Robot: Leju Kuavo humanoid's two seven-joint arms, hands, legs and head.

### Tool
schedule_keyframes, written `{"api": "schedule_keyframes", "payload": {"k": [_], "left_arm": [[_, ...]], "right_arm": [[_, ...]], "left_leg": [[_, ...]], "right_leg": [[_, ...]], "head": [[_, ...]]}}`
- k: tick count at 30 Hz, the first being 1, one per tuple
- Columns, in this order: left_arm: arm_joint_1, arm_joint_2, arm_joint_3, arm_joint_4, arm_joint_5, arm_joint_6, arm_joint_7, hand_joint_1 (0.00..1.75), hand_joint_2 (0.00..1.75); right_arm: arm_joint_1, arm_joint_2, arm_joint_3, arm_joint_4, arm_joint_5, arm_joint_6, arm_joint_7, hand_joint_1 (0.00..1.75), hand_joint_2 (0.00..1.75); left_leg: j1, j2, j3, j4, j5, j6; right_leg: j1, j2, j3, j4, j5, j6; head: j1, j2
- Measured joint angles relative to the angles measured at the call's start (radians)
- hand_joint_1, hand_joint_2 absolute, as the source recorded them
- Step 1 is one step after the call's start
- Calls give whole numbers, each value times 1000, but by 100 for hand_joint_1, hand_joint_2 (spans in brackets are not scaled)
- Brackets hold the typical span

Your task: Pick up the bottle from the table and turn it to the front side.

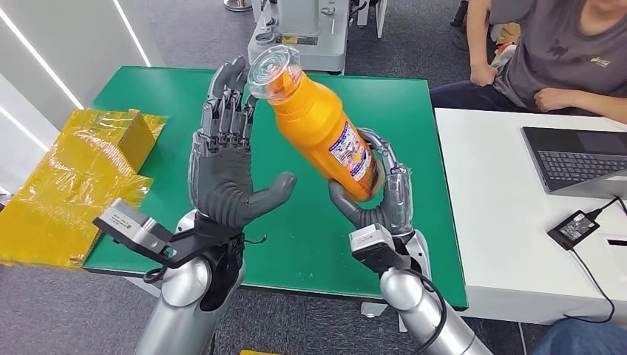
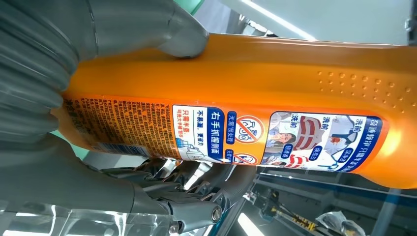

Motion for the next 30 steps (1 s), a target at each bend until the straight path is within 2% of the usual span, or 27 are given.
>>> {"api": "schedule_keyframes", "payload": {"k": [17,30], "left_arm": [[-6,-4,2,22,9,2,-15,0,175],[-6,-4,2,22,10,-2,-15,0,175]], "right_arm": [[1,7,48,38,-34,78,0,175,175],[11,14,86,71,-31,71,-1,175,175]], "left_leg": [[0,0,0,0,0,0],[0,0,0,0,0,0]], "right_leg": [[0,0,0,0,0,0],[0,0,0,0,0,0]], "head": [[0,0],[0,0]]}}
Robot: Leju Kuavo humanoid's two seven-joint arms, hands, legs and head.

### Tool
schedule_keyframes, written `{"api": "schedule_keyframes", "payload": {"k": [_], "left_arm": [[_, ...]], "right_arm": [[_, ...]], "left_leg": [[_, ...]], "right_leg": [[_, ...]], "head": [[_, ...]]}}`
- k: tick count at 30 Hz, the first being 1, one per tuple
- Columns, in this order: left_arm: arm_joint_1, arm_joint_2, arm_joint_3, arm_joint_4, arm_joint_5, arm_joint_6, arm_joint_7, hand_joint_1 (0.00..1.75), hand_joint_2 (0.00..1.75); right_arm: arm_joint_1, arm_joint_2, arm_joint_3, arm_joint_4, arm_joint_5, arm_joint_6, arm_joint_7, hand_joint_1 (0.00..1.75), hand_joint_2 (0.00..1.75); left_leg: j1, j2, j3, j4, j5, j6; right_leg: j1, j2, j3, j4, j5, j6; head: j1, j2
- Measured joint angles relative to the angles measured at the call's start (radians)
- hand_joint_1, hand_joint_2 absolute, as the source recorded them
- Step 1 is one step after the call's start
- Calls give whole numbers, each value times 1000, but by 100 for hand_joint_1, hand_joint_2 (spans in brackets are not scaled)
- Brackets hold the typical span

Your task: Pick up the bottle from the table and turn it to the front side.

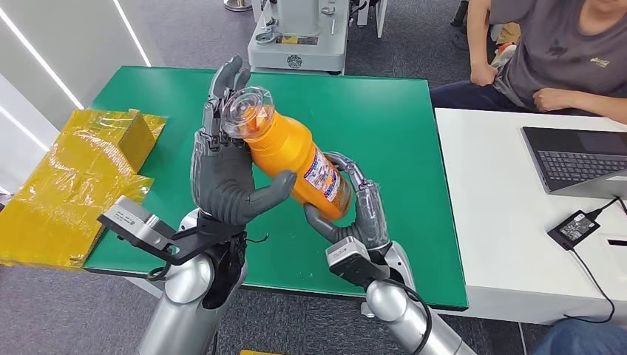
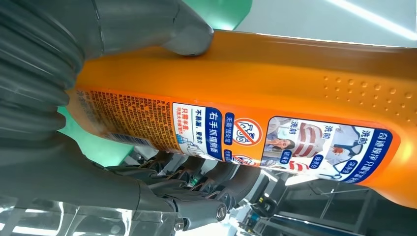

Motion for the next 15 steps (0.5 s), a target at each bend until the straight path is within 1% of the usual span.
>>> {"api": "schedule_keyframes", "payload": {"k": [11,15], "left_arm": [[-1,0,0,2,-2,-17,5,0,175],[-10,0,0,22,-3,-20,18,0,175]], "right_arm": [[2,0,9,0,1,-5,0,175,175],[2,0,12,-2,-2,1,0,175,175]], "left_leg": [[0,0,0,0,0,0],[0,0,0,0,0,0]], "right_leg": [[0,0,0,0,0,0],[0,0,0,0,0,0]], "head": [[0,0],[0,0]]}}
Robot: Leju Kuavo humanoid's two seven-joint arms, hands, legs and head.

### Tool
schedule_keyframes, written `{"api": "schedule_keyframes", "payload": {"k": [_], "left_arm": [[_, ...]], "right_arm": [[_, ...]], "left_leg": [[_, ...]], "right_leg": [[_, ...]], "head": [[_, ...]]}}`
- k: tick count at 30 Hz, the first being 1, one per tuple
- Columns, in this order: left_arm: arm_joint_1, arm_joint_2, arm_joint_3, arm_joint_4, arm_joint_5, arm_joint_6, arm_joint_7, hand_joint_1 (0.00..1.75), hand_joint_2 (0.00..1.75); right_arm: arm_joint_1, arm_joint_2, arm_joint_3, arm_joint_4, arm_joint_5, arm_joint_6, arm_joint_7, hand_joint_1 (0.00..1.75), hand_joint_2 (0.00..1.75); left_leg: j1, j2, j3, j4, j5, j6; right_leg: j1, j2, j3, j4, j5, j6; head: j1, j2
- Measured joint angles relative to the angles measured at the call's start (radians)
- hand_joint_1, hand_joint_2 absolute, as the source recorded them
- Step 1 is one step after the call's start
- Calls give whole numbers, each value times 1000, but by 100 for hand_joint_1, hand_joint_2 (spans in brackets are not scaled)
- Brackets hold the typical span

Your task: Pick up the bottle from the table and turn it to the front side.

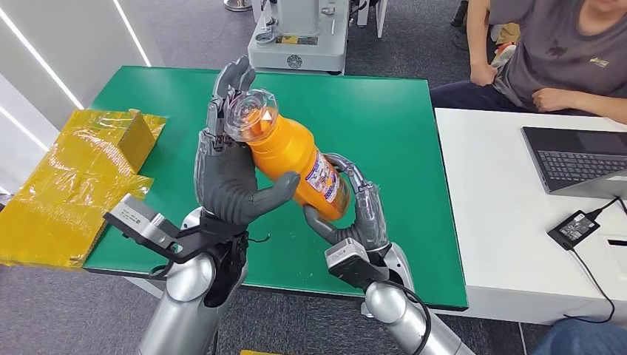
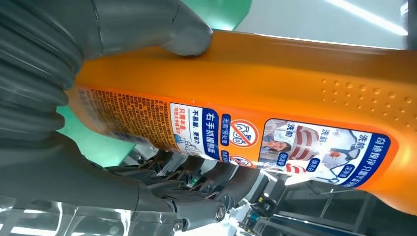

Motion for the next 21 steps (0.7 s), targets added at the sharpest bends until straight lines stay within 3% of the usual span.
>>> {"api": "schedule_keyframes", "payload": {"k": [21], "left_arm": [[-14,0,7,86,-4,6,2,3,175]], "right_arm": [[5,-1,0,-5,47,61,3,175,175]], "left_leg": [[0,0,0,0,0,0]], "right_leg": [[0,0,0,0,0,0]], "head": [[0,0]]}}
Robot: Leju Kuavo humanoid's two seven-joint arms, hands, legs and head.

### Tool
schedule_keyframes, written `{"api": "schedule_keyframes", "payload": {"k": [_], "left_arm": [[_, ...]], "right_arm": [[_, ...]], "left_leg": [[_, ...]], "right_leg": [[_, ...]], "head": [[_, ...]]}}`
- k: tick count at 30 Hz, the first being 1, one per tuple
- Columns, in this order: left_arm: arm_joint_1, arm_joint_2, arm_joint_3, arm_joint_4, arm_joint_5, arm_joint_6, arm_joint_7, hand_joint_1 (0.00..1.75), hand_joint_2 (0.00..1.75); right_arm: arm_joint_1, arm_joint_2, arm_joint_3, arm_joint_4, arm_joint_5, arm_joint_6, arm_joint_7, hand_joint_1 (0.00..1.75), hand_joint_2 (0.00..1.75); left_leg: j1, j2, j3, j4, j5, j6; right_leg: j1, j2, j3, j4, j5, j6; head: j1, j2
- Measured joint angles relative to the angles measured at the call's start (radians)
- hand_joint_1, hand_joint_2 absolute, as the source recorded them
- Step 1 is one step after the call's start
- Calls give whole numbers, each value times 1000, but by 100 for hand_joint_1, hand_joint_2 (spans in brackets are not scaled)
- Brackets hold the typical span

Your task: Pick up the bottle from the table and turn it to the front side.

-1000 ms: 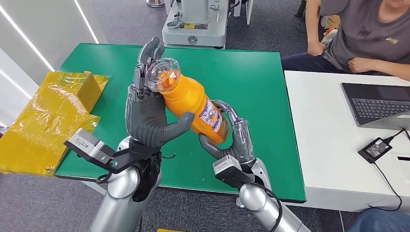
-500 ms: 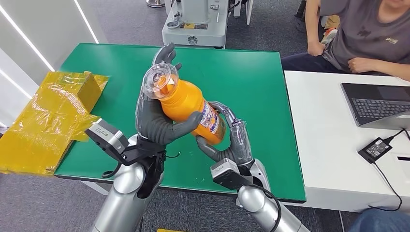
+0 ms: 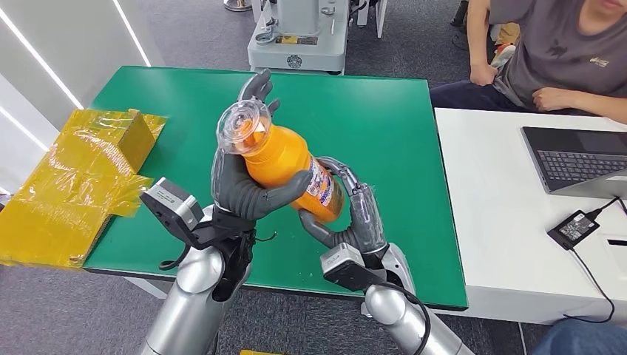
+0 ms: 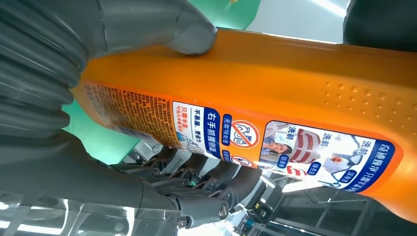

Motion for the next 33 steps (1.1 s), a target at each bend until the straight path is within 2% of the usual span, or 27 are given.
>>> {"api": "schedule_keyframes", "payload": {"k": [4,29,31,33], "left_arm": [[6,0,8,0,20,10,-23,175,175],[23,0,18,-12,40,12,-40,175,175],[23,0,18,-12,43,13,-40,175,175],[24,0,18,-12,46,14,-40,175,175]], "right_arm": [[0,0,-2,0,7,13,0,175,175],[3,0,-15,22,46,23,1,173,175],[4,0,-19,22,58,22,1,140,175],[5,0,-25,22,70,19,1,54,175]], "left_leg": [[0,0,0,0,0,0],[0,0,0,0,0,0],[0,0,0,0,0,0],[0,0,0,0,0,0]], "right_leg": [[0,0,0,0,0,0],[0,0,0,0,0,0],[0,0,0,0,0,0],[0,0,0,0,0,0]], "head": [[0,0],[0,0],[0,0],[0,0]]}}
